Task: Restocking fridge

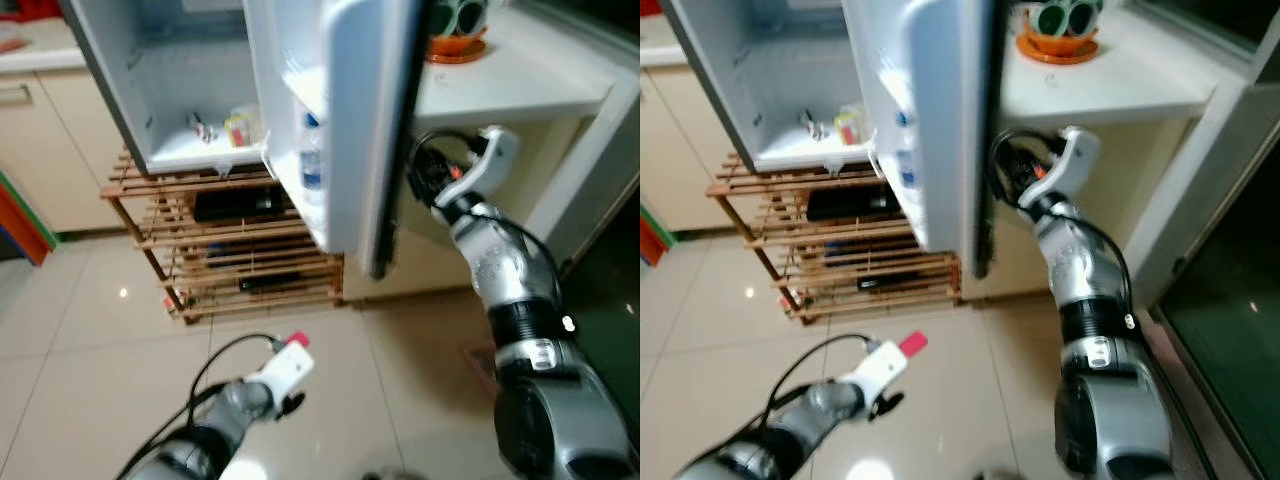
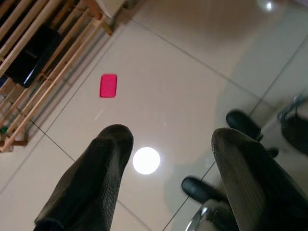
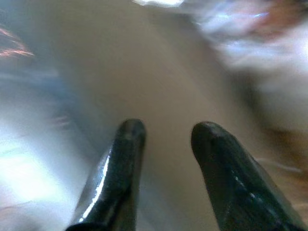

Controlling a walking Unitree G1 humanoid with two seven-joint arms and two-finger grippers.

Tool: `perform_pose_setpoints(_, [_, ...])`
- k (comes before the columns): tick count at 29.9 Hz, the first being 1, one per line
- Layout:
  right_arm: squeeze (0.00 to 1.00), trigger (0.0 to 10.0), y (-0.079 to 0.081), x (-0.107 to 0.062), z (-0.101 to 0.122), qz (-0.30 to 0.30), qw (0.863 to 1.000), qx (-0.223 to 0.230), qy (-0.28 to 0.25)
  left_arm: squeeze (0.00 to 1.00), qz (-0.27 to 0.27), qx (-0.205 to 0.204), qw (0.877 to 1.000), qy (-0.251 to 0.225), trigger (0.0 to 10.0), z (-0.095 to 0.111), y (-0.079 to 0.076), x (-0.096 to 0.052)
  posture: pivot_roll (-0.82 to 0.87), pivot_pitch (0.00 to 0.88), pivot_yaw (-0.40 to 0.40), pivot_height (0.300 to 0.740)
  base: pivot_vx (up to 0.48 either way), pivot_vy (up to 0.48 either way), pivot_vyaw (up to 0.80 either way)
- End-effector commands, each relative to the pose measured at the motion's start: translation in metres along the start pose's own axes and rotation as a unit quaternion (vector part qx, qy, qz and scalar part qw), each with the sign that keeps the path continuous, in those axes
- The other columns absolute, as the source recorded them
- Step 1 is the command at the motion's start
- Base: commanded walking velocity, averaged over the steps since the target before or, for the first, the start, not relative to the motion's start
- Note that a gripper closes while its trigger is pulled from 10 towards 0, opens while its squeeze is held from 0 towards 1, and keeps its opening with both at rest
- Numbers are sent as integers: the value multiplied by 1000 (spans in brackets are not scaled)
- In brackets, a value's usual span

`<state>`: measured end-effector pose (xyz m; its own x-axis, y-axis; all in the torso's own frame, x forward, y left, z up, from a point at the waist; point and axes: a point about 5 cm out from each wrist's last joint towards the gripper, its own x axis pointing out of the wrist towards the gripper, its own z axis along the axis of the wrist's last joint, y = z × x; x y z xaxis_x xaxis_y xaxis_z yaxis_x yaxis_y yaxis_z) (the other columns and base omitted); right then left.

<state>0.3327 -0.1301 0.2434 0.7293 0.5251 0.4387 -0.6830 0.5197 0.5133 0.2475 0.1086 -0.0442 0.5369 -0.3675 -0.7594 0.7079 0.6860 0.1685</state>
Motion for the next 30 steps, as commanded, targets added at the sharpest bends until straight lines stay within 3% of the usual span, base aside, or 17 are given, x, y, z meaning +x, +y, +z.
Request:
perform_pose_setpoints(1, [0, 10000, 52, -1, 18, 144, 989, 15, -3, 0, 12, -12, 1000, 9, 10000, -8, 5, -2, -86, 0, 34, 740, 0, 0, 0])
perform_pose_setpoints(30, [0, 10000, 52, -1, 18, 144, 989, 15, -3, 0, 12, -12, 1000, 9, 10000, -8, 5, -2, -86, 0, 34, 740, 0, 0, 0])
